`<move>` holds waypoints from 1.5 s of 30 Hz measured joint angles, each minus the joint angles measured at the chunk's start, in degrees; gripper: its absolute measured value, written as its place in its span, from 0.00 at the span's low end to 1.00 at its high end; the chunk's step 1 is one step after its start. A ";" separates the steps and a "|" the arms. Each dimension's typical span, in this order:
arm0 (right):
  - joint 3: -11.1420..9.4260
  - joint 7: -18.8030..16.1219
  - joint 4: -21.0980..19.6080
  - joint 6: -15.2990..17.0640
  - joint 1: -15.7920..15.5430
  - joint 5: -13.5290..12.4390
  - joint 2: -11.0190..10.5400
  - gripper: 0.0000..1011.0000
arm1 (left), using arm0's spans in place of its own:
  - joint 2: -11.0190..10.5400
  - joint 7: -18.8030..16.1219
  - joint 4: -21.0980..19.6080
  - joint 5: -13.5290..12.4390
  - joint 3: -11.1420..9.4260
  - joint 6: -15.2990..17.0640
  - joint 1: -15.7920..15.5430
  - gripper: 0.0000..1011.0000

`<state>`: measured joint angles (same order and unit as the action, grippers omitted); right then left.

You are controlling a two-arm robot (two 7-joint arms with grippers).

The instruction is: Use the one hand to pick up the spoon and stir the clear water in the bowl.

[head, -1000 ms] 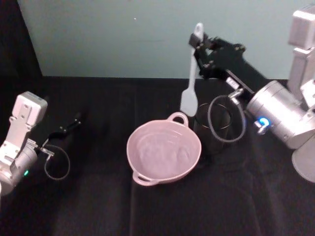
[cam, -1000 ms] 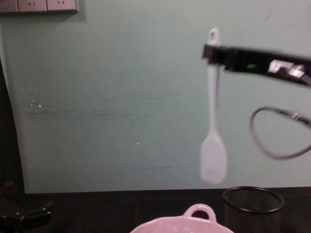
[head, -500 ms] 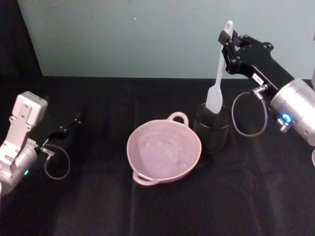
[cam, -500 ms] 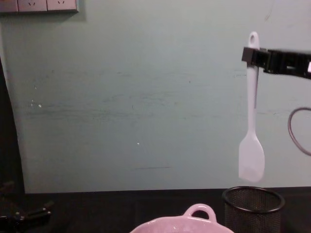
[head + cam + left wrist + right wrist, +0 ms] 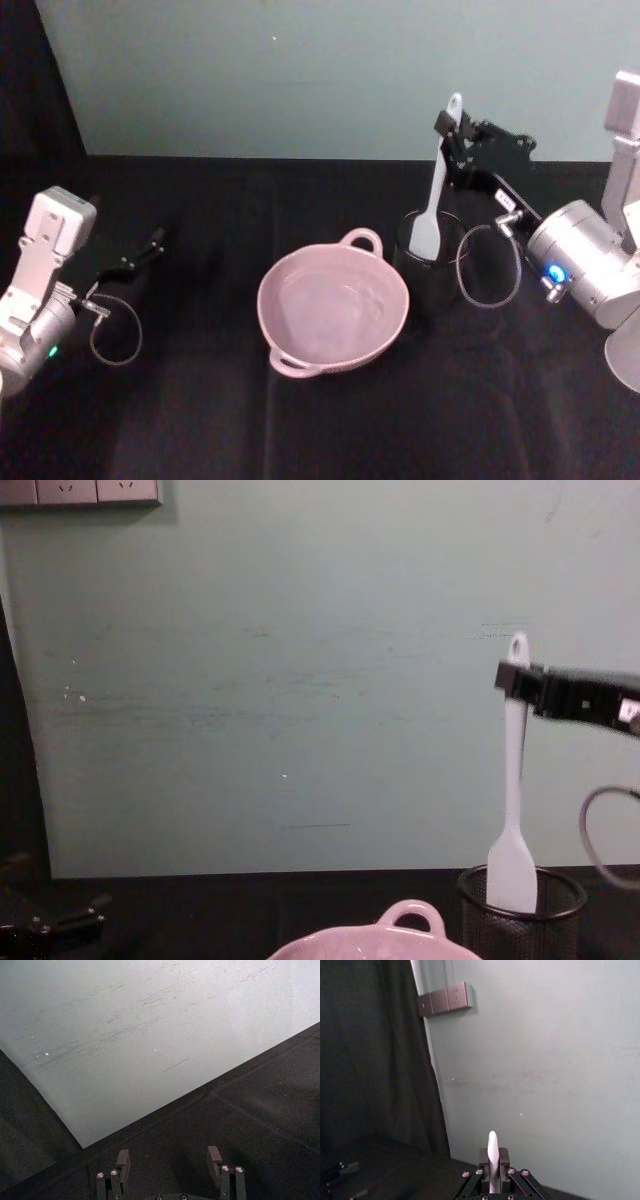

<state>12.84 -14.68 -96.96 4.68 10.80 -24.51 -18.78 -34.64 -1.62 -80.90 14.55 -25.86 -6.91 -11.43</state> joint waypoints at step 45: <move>-3.44 -0.81 9.55 -4.10 -1.66 -6.87 3.84 0.11 | 0.00 0.00 0.00 0.00 0.00 0.00 0.00 1.00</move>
<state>9.40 -15.50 -87.41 0.59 9.14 -31.37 -14.94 -34.64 -1.62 -80.90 14.55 -25.86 -6.91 -11.43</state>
